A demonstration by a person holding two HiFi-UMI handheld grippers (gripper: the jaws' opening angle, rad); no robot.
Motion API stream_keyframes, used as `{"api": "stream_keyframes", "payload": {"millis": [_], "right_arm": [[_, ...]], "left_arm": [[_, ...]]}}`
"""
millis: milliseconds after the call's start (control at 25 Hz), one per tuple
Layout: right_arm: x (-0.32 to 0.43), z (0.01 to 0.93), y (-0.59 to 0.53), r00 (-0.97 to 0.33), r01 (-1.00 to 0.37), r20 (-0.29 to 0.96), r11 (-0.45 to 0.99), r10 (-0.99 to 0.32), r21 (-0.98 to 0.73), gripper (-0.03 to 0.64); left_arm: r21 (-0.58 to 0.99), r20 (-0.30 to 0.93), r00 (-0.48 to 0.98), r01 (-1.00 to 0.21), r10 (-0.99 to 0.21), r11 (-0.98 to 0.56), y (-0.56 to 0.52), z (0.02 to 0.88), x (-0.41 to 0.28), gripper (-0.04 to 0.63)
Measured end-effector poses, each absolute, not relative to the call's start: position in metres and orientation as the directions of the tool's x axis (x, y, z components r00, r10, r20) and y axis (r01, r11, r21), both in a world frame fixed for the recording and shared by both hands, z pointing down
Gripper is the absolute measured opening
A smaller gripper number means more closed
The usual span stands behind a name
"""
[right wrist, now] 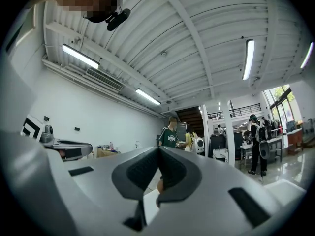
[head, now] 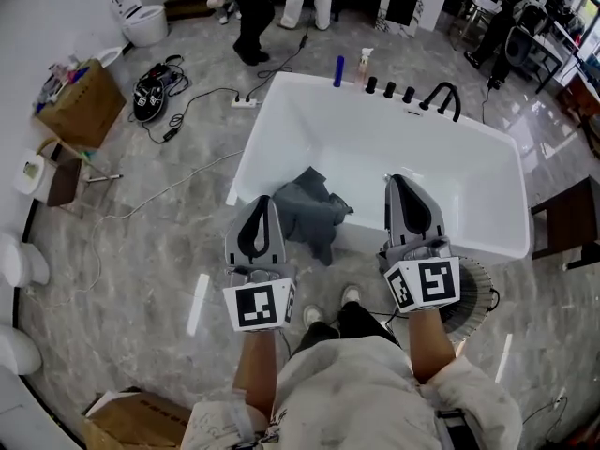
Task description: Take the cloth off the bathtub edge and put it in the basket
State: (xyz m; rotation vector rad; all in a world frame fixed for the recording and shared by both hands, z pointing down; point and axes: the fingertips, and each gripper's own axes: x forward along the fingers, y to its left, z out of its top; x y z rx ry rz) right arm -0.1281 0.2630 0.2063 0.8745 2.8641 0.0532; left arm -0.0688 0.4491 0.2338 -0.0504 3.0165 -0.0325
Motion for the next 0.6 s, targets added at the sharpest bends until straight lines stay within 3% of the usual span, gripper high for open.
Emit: {"api": "stream_keyframes", "payload": {"millis": [600], "right_arm": [[-0.230, 0.280, 0.225, -0.853, 0.522, -0.024, 0.852, 0.522, -0.035, -0.012]], "left_arm": [[-0.028, 0.030, -0.994, -0.110, -0.109, 0.994, 0.401, 0.329, -0.179, 0.005]]}}
